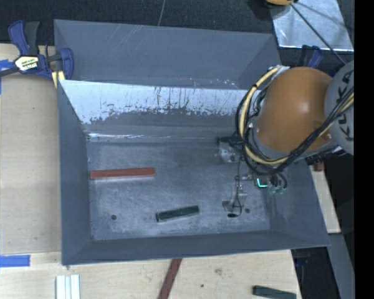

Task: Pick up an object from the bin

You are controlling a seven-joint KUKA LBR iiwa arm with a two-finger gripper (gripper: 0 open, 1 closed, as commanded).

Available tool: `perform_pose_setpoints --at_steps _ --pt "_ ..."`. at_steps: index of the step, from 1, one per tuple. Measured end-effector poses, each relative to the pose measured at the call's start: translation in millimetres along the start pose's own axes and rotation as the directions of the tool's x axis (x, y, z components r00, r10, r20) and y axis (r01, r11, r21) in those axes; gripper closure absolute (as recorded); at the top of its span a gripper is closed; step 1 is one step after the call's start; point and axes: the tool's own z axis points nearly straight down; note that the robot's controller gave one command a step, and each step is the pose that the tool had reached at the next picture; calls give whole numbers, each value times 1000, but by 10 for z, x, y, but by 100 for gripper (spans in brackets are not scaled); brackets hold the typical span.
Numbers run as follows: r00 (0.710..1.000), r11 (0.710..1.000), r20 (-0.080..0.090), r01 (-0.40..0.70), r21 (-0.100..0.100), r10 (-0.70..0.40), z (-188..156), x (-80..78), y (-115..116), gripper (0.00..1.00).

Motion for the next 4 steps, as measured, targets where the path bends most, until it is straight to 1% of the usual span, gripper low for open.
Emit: perform_pose_setpoints --at_steps 1,2,3,4 --pt "1000 1000 7 0 0 0 -28 -16 0 0" --pt "994 994 10 108 2 -108 370 26 184 0" --pt "967 967 8 255 0 -255 1120 -65 759 100" --pt "967 967 8 255 0 -255 1120 -65 759 100"
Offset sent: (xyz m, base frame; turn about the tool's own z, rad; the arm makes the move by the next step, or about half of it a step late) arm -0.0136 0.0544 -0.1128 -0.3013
